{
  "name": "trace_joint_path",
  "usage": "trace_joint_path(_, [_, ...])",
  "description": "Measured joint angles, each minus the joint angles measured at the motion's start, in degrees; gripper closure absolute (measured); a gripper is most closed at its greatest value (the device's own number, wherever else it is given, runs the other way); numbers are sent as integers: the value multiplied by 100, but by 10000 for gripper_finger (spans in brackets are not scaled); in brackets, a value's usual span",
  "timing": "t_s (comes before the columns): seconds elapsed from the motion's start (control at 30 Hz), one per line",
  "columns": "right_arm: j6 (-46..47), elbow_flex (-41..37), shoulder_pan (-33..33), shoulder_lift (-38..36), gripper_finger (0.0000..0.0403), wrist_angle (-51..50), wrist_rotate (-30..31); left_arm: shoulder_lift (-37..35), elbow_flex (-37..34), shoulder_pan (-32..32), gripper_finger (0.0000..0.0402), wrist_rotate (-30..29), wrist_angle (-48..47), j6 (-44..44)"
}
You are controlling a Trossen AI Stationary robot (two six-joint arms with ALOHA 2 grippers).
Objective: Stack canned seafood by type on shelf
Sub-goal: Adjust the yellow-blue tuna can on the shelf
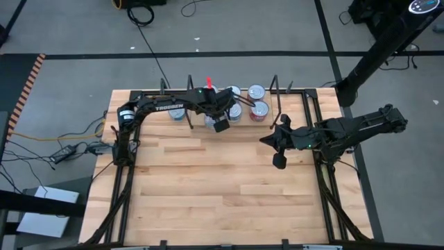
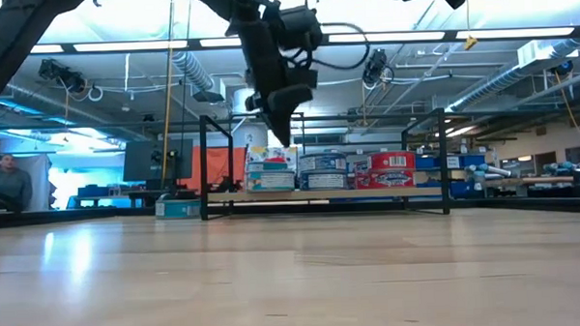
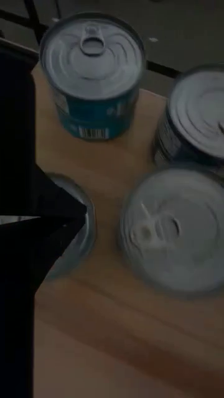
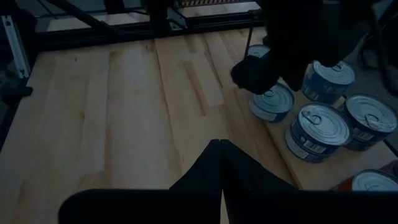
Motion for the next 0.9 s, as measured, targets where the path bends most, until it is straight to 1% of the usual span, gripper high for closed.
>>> trace_joint_path(0.17, [1, -2, 11, 0, 393, 1, -46, -51, -235, 9, 398, -26, -95, -65])
trace_joint_path(0.33, [0, -2, 10, 0, 393, 32, -48, -459, -364, -109, 398, 25, 38, -289])
trace_joint_path(0.47, [-10, -2, 11, -2, 393, 86, -50, -388, -711, -103, 399, 512, 65, -361])
trace_joint_path(0.57, [-14, -4, 11, -2, 393, 88, -50, -417, -1081, -112, 399, 607, 454, -579])
trace_joint_path(0.63, [-8, -4, 10, -2, 393, 91, -50, -407, -1302, -108, 399, 624, 446, -692])
trace_joint_path(0.73, [-10, -4, 9, -2, 393, 115, -50, -412, -1591, -95, 399, 619, 869, -769])
trace_joint_path(0.9, [-7, -4, 11, -2, 393, 123, -53, -438, -1833, -68, 399, 693, 1131, -952])
